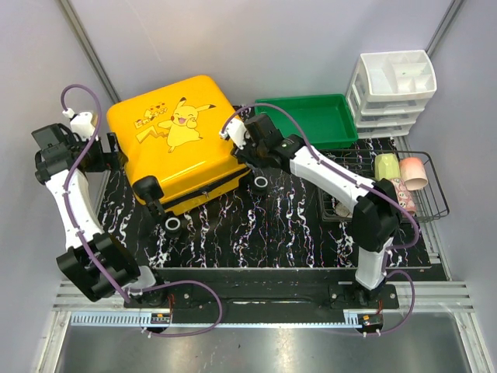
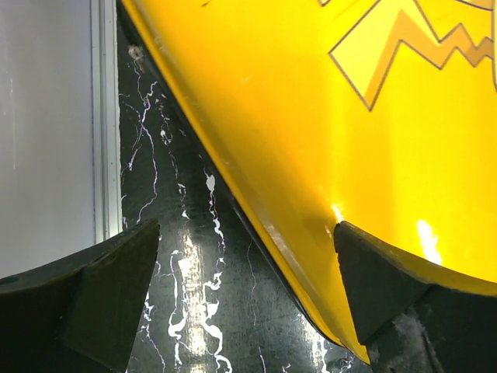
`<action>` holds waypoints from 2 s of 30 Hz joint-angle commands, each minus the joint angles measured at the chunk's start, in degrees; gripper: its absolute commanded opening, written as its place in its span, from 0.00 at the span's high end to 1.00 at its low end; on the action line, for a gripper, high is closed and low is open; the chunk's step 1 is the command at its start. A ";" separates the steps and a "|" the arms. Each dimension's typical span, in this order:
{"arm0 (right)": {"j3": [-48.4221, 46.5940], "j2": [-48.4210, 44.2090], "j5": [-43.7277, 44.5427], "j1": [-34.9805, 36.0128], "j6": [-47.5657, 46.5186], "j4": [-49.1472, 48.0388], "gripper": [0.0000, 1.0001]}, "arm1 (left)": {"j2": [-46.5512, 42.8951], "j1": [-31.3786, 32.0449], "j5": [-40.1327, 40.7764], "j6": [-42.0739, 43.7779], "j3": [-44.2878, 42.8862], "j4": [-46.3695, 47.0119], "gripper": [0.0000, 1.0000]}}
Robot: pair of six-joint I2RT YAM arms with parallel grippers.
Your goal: Open, take out, and arrange the luggage
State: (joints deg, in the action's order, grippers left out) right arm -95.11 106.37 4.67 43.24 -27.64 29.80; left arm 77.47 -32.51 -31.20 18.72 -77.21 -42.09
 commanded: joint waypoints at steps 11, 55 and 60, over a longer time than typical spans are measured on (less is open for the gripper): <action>-2.54 3.14 -2.21 -2.02 -9.54 -26.98 1.00 | 1.80 -0.97 -5.63 -4.21 -4.62 8.77 0.01; 10.47 -12.23 0.25 6.15 23.01 -10.02 0.20 | -16.91 -0.80 -18.28 -6.85 11.02 -1.07 0.06; 6.96 -11.37 7.72 4.57 13.51 -8.36 0.08 | -19.90 -0.80 -19.07 -10.80 12.61 -0.81 0.05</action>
State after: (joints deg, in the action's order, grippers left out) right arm -83.02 96.53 3.05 49.32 -5.80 20.47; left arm 60.27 -33.21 -47.42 10.44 -65.21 -44.27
